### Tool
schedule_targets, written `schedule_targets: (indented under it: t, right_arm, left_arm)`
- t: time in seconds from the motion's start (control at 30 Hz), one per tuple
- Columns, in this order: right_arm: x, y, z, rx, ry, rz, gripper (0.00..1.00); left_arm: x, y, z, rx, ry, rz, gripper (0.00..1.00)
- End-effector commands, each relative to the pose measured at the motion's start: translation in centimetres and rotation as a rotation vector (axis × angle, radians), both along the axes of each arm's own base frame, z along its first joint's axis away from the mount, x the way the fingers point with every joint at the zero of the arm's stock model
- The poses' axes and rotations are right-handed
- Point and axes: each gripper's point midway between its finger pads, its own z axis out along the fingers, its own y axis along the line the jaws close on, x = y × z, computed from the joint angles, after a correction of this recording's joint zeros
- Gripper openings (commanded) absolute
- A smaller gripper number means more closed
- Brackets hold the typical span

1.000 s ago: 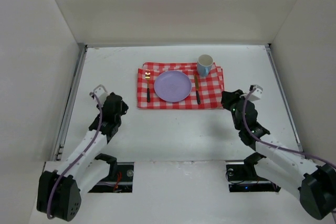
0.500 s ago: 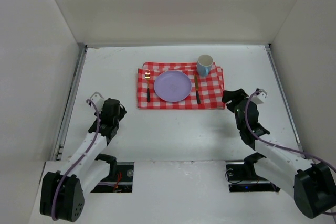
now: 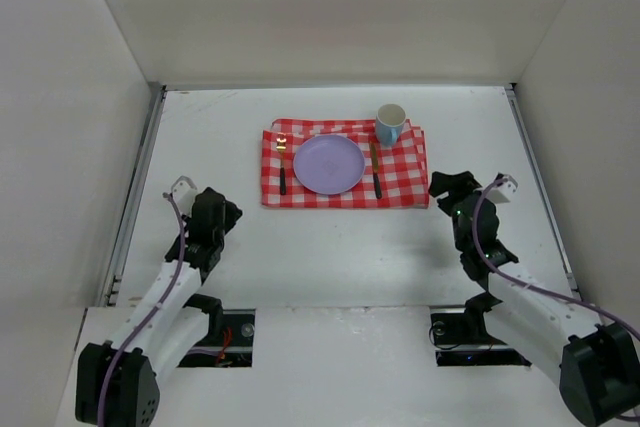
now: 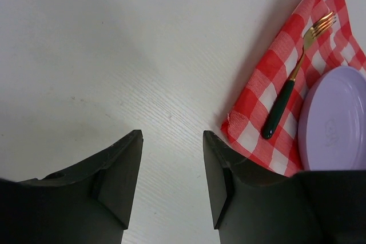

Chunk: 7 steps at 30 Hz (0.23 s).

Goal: Set the dinner table for one person

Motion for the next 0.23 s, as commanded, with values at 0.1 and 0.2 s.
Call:
schedule_targets:
  t: [0.1,0.2]
  right_arm:
    - [0.7,0.2,1.2,0.020,-0.047,-0.001,0.71]
    - [0.9,0.7,1.1,0.024,-0.042,0.023,0.71]
  left_arm:
    - [1.2,-1.1,0.5,-0.001,-0.002,-0.041,0.42]
    - [1.7,-1.6,0.7,0.017,0.007,-0.059,0.43]
